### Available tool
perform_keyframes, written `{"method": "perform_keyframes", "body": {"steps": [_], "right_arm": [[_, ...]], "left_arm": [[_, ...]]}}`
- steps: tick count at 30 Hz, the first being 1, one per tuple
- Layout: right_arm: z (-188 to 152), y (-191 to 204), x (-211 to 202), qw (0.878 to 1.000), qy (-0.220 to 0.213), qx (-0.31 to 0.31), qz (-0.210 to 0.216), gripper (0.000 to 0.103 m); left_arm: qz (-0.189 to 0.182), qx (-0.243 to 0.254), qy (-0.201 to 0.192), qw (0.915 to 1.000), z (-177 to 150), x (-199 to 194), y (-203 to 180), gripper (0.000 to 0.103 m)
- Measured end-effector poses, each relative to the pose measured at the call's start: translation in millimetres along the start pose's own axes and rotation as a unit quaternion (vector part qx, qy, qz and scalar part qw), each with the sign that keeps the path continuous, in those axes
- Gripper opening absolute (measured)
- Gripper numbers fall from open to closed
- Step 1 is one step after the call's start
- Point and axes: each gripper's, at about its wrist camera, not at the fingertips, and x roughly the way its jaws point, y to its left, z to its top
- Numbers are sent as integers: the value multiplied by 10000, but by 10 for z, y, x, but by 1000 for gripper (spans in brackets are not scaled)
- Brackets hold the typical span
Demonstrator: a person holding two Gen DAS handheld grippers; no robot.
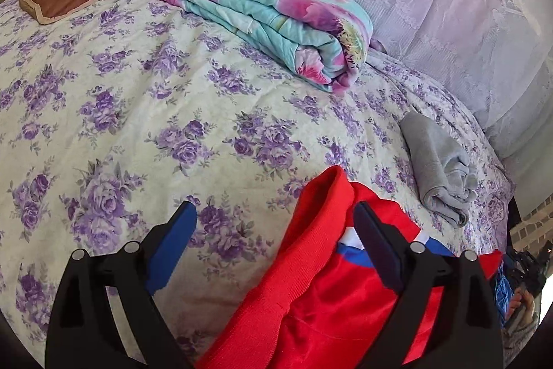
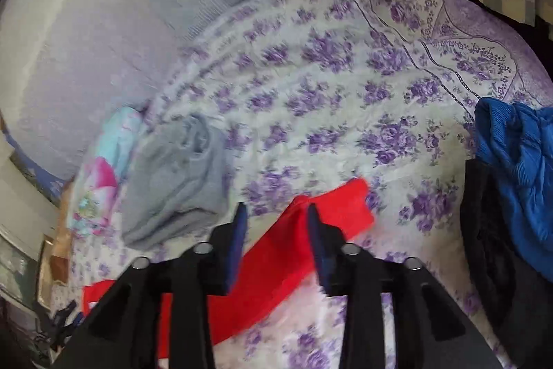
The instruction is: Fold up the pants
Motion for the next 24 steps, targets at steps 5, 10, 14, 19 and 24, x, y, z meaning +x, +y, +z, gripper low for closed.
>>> {"method": "perform_keyframes", "body": {"steps": [5, 10, 14, 19, 24], "right_arm": [[-188, -66, -113, 9964, -312, 287, 728, 54], [-512, -206, -380, 9952, -213, 398, 865, 58], [-688, -314, -530, 9961, -155, 370, 780, 58], [-812, -406, -602, 9964, -117, 374, 747, 65], [-767, -525, -487, 9963, -101, 529, 667, 65]], "left_arm": [[-128, -56, 409, 9991, 110, 57, 48, 89], [-466, 133, 803, 9956, 194, 348, -114, 89], [-550, 465, 1165, 9906, 147, 622, -354, 59], [-637, 325, 910, 9933, 197, 493, -269, 9], [-538, -234, 206, 9981, 430, 126, 59, 9]]}}
